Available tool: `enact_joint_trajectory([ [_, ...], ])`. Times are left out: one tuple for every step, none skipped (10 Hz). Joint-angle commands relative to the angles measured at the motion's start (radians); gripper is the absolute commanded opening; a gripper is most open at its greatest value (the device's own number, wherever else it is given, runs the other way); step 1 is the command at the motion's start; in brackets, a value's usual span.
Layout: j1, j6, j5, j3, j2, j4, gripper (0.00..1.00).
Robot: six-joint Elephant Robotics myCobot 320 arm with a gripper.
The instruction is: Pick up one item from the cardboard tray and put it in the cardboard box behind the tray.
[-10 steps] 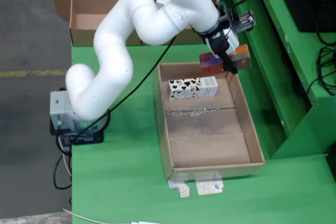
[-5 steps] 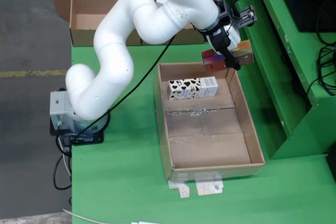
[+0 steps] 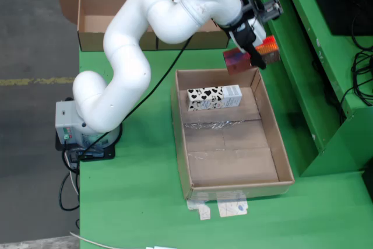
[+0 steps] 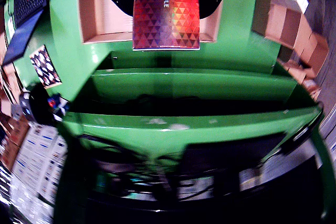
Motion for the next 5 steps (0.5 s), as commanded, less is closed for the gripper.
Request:
enact_joint_trajectory([
  [0.162,0.003,-0.027,0.026,0.033,-0.016,0.00],
  [0.162,0.003,-0.027,0.026,0.033,-0.016,0.00],
  [0.293,0.026,-0.064,0.026,0.072,-0.094,0.00],
  [0.293,0.026,-0.064,0.026,0.072,-0.094,0.00],
  [0.428,0.071,-0.102,0.026,0.122,-0.214,0.00],
])
